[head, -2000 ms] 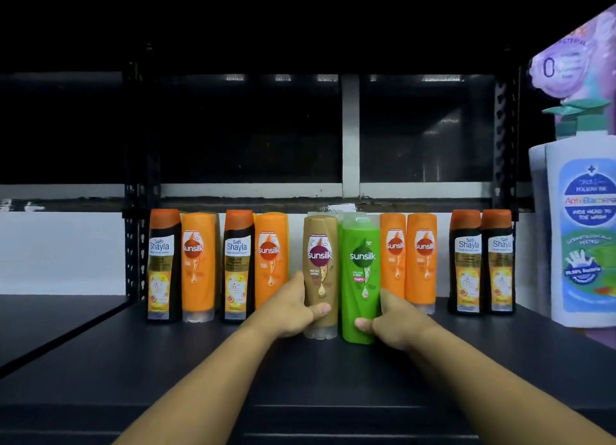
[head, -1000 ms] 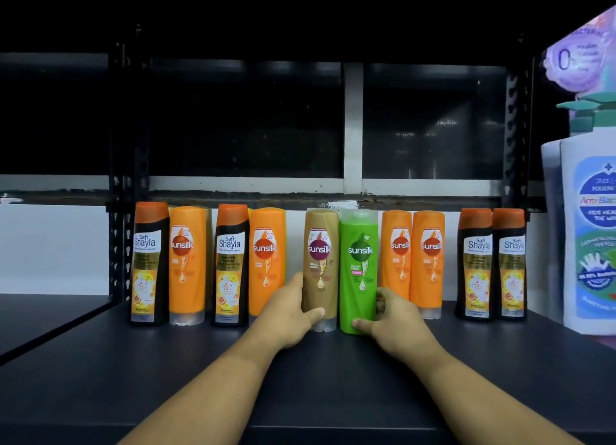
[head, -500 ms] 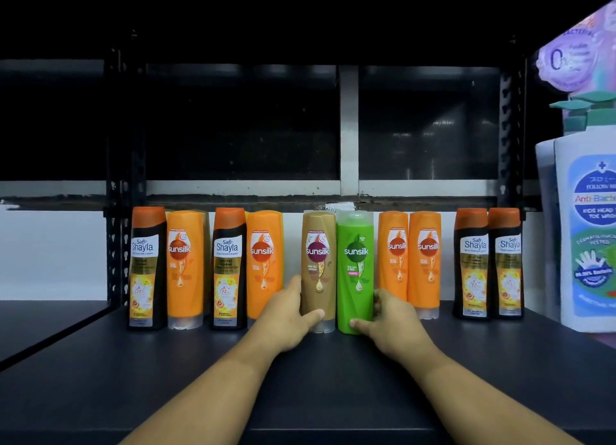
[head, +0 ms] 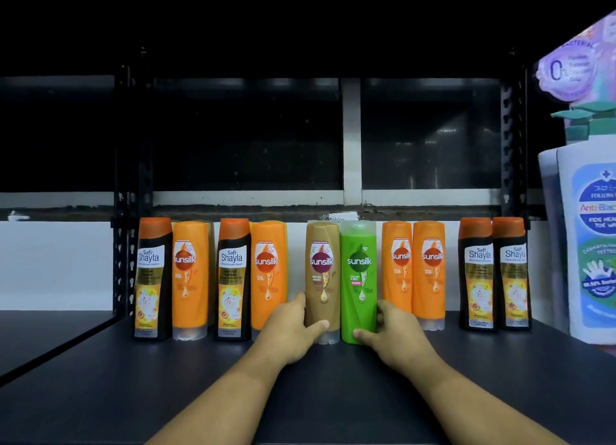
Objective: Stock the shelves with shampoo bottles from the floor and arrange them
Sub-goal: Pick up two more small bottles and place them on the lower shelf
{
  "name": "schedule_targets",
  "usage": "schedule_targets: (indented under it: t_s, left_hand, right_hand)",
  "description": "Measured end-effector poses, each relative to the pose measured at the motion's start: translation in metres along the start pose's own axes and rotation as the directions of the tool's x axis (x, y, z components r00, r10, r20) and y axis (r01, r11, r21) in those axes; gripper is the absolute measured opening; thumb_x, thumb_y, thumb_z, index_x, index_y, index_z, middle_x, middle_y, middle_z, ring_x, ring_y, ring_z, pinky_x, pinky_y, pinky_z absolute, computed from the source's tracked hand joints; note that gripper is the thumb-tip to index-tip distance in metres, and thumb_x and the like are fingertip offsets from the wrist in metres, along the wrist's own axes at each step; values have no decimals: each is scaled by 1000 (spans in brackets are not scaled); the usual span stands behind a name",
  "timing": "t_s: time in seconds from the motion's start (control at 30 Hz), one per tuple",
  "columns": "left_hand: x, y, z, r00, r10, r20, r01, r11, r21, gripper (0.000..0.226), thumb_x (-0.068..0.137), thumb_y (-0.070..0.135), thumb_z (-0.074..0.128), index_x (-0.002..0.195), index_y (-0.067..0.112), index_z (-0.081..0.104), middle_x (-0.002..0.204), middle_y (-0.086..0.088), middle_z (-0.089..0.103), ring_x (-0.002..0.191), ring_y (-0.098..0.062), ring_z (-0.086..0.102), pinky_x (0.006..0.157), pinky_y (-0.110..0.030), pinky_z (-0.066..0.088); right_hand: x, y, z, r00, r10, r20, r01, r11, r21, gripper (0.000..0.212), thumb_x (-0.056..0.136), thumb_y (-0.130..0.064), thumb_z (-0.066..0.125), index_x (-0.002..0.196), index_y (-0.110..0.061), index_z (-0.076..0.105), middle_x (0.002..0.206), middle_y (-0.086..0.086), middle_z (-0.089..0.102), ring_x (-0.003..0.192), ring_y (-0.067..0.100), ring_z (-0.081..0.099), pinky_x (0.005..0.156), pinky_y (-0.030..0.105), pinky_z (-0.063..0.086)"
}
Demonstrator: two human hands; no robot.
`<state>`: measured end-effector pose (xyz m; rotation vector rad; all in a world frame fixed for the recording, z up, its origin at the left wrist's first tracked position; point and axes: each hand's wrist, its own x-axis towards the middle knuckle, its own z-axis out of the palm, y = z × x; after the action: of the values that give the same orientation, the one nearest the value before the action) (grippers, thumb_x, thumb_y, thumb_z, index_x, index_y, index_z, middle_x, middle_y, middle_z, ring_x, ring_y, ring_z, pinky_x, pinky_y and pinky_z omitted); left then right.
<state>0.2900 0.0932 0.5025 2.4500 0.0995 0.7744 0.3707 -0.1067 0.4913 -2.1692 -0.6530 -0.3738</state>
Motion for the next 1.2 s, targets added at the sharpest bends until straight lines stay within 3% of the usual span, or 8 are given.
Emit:
schedule_targets:
  t_s: [0.2,0.37,0.57,0.7,0.77,0.9,1.07,1.2]
  left_hand:
    - [-6,3,-3,999,-52,-15,54,990,130,34,94,42,67,121,21,65,95,4,71,89,-16,65,73,-27,48]
    - [-11,4,-8,993,-111,-27,114,966,230,34,91,47,68,88,13,70,74,1,63,79,-23,65,62,-31,44]
    - [-28,18,-19,997,-61,43,40,924,379,40,91,51,68,84,13,73,88,-4,71,87,-25,66,76,-38,57]
    - [-51,28,-29,974,-80,211,-13,914,405,38,95,51,63,98,16,75,102,-3,72,100,-22,65,82,-33,53]
    - [-64,38,-36,948,-94,305,-43,910,412,44,99,54,56,119,18,71,122,-3,69,115,-24,62,97,-36,52]
    - [-94,59,-52,879,-118,461,-88,912,401,64,103,58,45,156,23,43,161,0,42,146,-23,40,119,-34,33]
    - [-137,80,-55,859,-18,512,-183,923,339,62,106,57,39,158,24,39,167,4,31,154,-17,28,125,-33,21]
    - [-175,92,-50,893,143,427,-296,901,318,53,107,51,41,151,23,50,161,0,42,152,-13,31,122,-34,30]
  right_hand:
    - [-5,-4,-3,1000,17,17,-16,998,-68,51,79,-43,83,122,-23,63,115,-6,71,110,16,67,94,35,54]
    - [-15,-16,-17,992,102,-73,-118,961,-250,55,75,-64,76,106,-21,62,101,-1,68,97,21,66,81,36,56]
    - [-30,-30,-26,996,25,-90,-67,860,-505,62,70,-83,59,86,-23,64,90,-2,69,88,23,68,72,34,56]
    - [-38,-33,-29,996,-15,88,59,851,-521,39,79,-62,60,81,-23,64,89,-3,67,89,21,66,76,33,56]
    - [-43,-34,-32,980,-30,195,120,876,-468,26,81,-49,60,80,-23,63,89,-5,67,89,20,64,79,36,56]
    - [-73,-45,-47,923,-77,377,227,900,-372,27,91,-40,56,108,-25,70,112,-2,70,104,19,62,93,37,53]
    - [-135,-60,-75,850,-119,514,315,896,-313,43,104,-43,42,142,-28,55,147,-5,54,134,17,49,113,33,37]
    - [-180,-62,-97,825,-175,538,384,872,-305,53,105,-46,41,155,-26,38,159,-9,39,146,11,35,118,26,27]
